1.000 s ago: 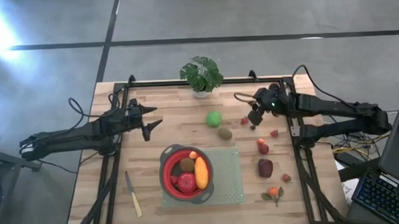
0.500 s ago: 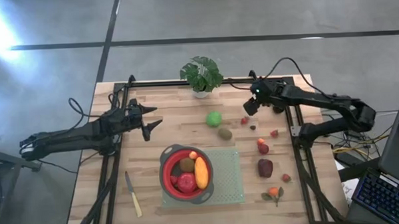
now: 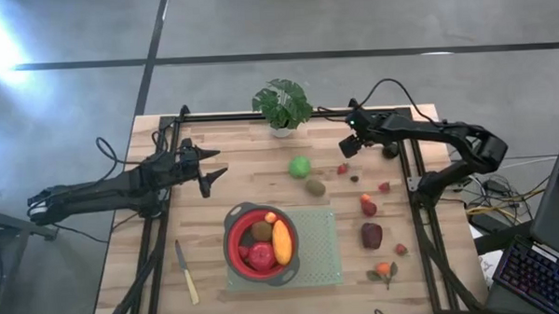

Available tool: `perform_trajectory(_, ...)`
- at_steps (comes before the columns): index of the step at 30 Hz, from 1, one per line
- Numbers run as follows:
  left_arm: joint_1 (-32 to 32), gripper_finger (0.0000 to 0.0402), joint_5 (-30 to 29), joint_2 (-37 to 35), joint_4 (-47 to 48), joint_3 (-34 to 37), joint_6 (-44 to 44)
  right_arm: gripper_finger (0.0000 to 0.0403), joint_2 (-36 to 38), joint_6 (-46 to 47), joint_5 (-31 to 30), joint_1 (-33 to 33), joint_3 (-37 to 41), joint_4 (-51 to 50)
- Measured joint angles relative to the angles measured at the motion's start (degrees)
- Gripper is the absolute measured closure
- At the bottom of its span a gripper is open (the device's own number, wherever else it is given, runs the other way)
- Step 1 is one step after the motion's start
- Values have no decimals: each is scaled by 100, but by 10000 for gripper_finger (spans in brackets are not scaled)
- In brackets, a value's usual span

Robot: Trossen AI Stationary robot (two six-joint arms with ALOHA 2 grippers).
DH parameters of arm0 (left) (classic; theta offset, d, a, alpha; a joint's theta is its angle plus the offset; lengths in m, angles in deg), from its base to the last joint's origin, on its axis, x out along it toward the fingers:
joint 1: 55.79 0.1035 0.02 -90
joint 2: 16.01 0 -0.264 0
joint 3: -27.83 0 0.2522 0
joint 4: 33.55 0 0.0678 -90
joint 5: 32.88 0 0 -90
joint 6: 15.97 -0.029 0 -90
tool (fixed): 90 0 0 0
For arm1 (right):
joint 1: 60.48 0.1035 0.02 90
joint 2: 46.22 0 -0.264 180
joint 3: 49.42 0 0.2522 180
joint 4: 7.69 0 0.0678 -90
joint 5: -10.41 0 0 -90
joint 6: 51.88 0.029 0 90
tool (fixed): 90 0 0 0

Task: Pick & Place Fruit
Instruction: Put the pear into the red strainer

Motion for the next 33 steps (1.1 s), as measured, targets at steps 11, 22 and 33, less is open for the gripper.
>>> perform_trajectory(11,0,101,0,0,0,2,0,213,-382,-39,149,-26,0,248)
perform_trajectory(22,-2,101,0,-2,0,2,2,188,-422,-1574,309,-48,0,241)
perform_trajectory(33,-2,101,0,-2,0,2,2,170,-437,-2020,386,-274,0,202)
